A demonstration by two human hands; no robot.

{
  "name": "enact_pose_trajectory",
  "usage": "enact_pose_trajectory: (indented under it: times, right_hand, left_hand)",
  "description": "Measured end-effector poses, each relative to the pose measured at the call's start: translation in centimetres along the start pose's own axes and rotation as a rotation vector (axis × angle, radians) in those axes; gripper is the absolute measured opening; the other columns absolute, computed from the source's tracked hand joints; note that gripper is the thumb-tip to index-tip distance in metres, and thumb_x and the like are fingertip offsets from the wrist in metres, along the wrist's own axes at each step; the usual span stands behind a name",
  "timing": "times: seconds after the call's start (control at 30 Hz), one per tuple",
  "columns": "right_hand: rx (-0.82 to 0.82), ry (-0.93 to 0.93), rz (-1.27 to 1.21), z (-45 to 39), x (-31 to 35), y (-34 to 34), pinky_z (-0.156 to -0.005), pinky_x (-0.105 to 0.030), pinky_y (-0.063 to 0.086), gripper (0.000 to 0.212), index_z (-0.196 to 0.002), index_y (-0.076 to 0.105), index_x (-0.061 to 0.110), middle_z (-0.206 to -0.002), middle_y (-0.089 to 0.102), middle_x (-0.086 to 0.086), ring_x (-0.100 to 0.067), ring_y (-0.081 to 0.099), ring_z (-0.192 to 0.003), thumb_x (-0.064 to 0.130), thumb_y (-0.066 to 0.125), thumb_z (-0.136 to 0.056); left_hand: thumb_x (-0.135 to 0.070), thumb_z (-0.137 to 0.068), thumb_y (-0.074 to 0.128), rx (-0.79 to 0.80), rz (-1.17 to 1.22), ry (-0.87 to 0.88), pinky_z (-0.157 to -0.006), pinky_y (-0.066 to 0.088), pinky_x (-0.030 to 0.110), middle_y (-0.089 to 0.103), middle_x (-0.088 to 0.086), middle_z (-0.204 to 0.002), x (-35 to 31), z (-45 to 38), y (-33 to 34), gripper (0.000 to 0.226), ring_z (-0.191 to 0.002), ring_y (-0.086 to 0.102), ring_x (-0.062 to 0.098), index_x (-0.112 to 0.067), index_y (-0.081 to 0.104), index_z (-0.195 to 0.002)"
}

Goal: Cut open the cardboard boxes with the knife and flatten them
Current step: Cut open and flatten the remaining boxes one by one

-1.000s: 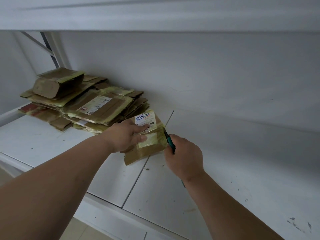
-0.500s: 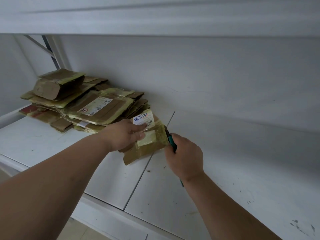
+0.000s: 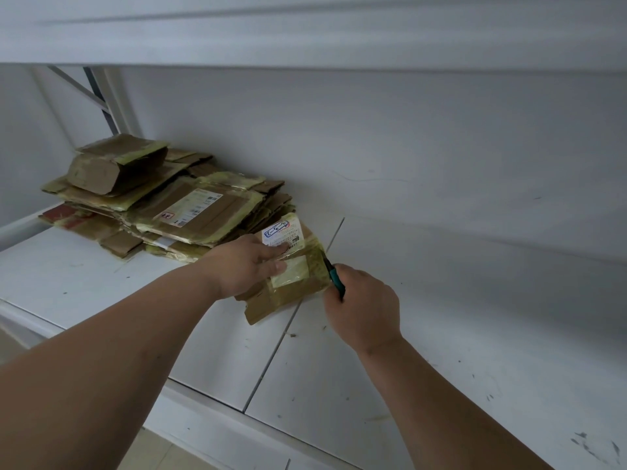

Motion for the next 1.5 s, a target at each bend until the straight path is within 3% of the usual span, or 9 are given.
enact_pose_trajectory:
  times: [0.3, 0.57, 0.77, 0.9, 1.03, 1.2, 1.33, 1.5]
  right_hand:
    - [-0.002, 0.052, -0.133, -0.5, 0.7, -0.1, -0.047, -0.024, 0.024, 0.029, -0.090, 0.065, 0.016, -0.058, 0.039, 0.010, -0.008, 0.035, -0.048, 0.030, 0.041, -0.081]
    - [-0.052, 0.006, -0.091, -0.3, 0.6, 0.0, -0.045, -0.021, 0.026, 0.026, -0.092, 0.069, 0.015, -0.057, 0.040, 0.009, -0.016, 0.039, -0.046, 0.025, 0.047, -0.081]
    - [-0.054, -0.005, -0.094, -0.5, 0.8, 0.2, -0.045, -0.023, 0.030, 0.045, -0.095, 0.070, 0.016, -0.059, 0.042, 0.010, -0.017, 0.040, -0.047, 0.035, 0.032, -0.080]
    - [-0.045, -0.005, -0.070, -0.5, 0.7, 0.2, -0.045, -0.027, 0.042, 0.034, -0.100, 0.071, 0.014, -0.060, 0.052, 0.004, -0.020, 0.048, -0.047, 0.026, 0.045, -0.082]
    - [-0.067, -0.004, -0.032, -0.6, 0.9, 0.2, -0.043, -0.029, 0.043, 0.032, -0.099, 0.073, 0.010, -0.055, 0.050, 0.003, -0.019, 0.045, -0.041, 0.022, 0.052, -0.079]
    - [0.132, 0.042, 0.027, 0.7, 0.3, 0.5, -0.061, -0.031, 0.048, 0.030, -0.106, 0.064, 0.018, -0.069, 0.054, 0.004, -0.021, 0.056, -0.061, 0.029, 0.041, -0.089]
    - [0.211, 0.093, 0.067, 1.2, -0.4, 0.2, -0.059, -0.029, 0.042, 0.010, -0.089, 0.050, 0.021, -0.068, 0.049, 0.006, -0.020, 0.053, -0.064, 0.028, 0.043, -0.092]
    - [0.294, 0.133, 0.162, 1.6, -1.2, -0.4, -0.056, -0.027, 0.036, 0.010, -0.083, 0.043, 0.022, -0.065, 0.042, 0.007, -0.019, 0.050, -0.065, 0.026, 0.046, -0.092]
  left_hand:
    - [-0.053, -0.098, 0.043, -0.016, 0.049, -0.021, -0.107, 0.036, 0.033, 0.040, 0.001, -0.141, 0.4, 0.4, -0.1, 0.050, -0.127, 0.043, 0.019, -0.040, 0.039, -0.146]
    - [-0.053, -0.098, 0.042, -0.007, 0.046, -0.023, -0.105, 0.036, 0.032, 0.040, 0.001, -0.141, 0.4, 0.5, -0.1, 0.051, -0.127, 0.043, 0.019, -0.041, 0.037, -0.147]
    - [-0.054, -0.098, 0.041, -0.002, 0.046, -0.018, -0.106, 0.036, 0.033, 0.041, 0.001, -0.140, 0.4, 0.5, -0.1, 0.050, -0.126, 0.044, 0.019, -0.042, 0.036, -0.147]
    - [-0.050, -0.100, 0.041, -0.009, 0.054, -0.016, -0.106, 0.035, 0.031, 0.041, 0.002, -0.140, 0.2, 0.6, -0.2, 0.048, -0.127, 0.042, 0.019, -0.040, 0.038, -0.146]
    - [-0.048, -0.100, 0.042, -0.052, 0.089, -0.029, -0.100, 0.034, 0.027, 0.044, 0.001, -0.138, -0.1, 0.5, -0.2, 0.046, -0.127, 0.043, 0.019, -0.037, 0.042, -0.145]
    - [-0.048, -0.100, 0.043, -0.091, 0.135, -0.064, -0.090, 0.035, 0.026, 0.050, 0.006, -0.132, -0.1, 0.2, -0.4, 0.045, -0.120, 0.049, 0.022, -0.032, 0.049, -0.142]
    - [-0.044, -0.101, 0.043, -0.068, 0.091, -0.026, -0.094, 0.032, 0.023, 0.045, 0.002, -0.144, -0.7, 0.2, 0.1, 0.044, -0.129, 0.044, 0.020, -0.032, 0.047, -0.143]
    - [-0.043, -0.101, 0.043, -0.076, 0.084, -0.021, -0.097, 0.037, 0.025, 0.045, 0.003, -0.145, -1.0, 0.1, 0.0, 0.042, -0.128, 0.045, 0.020, -0.033, 0.048, -0.142]
Point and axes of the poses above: each hand's wrist, its own z-axis away from the middle knuckle, its own y-axis out of the palm, x = y × z, the point moved 2 cm from there along -z, towards the middle knuckle
